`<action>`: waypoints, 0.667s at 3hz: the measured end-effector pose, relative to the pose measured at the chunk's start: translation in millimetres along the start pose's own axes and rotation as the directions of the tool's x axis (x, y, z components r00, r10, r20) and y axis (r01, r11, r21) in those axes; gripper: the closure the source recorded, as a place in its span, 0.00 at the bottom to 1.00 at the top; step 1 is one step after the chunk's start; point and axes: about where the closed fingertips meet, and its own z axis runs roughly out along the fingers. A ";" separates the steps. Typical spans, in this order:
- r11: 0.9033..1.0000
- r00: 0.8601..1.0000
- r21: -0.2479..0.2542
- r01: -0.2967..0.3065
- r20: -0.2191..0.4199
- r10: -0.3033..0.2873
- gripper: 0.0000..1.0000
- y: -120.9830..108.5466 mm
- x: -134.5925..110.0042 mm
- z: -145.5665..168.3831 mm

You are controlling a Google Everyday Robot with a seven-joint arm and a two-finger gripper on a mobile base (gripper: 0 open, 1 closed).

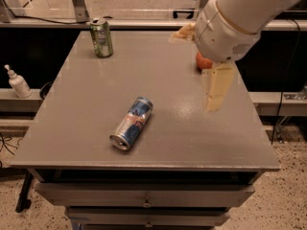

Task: Move redbull can near apple

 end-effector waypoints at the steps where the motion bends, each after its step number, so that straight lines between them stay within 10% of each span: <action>1: 0.983 0.981 -0.073 0.168 0.111 -0.159 0.00 -9.4 -21.3 34.1; 2: 0.939 0.941 -0.154 0.306 0.196 -0.275 0.00 -5.6 -45.8 66.8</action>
Offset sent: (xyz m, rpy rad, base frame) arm -0.0064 0.0978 -0.0799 -0.0079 0.2046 0.5799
